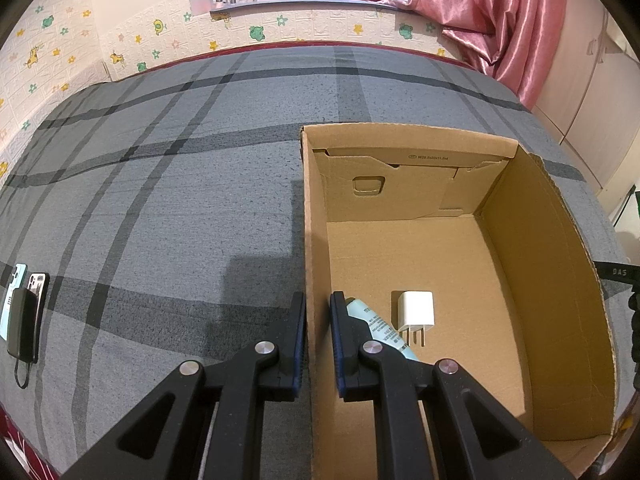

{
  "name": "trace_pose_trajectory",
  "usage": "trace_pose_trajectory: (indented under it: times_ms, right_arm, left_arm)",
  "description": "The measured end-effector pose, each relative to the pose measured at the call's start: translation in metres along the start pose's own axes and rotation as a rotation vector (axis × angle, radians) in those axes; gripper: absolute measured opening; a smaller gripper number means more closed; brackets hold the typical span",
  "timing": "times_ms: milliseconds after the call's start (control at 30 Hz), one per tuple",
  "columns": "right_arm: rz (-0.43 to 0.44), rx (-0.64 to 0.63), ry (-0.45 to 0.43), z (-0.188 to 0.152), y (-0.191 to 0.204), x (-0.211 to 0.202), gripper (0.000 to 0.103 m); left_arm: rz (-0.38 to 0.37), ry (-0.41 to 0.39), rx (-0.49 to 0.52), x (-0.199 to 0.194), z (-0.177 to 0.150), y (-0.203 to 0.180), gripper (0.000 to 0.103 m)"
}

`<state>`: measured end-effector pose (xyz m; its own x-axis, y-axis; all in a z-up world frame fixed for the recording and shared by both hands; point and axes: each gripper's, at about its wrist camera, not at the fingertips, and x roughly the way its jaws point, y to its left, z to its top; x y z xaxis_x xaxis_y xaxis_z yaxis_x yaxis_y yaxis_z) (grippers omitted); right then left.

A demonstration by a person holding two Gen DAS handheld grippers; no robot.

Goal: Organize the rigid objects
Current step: 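Grasp the black round charger with the right gripper, then lift the black charger with the right gripper and carry it over the box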

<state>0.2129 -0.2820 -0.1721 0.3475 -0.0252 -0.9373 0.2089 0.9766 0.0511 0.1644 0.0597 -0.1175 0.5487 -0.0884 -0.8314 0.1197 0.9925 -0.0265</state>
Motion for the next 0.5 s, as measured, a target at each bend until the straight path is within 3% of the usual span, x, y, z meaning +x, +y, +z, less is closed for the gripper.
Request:
trace_pose_trajectory:
  times_ms: [500]
  right_arm:
    - [-0.007, -0.051, -0.077, 0.007, 0.023, -0.047, 0.040]
  left_arm:
    - [0.001, -0.003, 0.001, -0.001, 0.000, -0.001, 0.012]
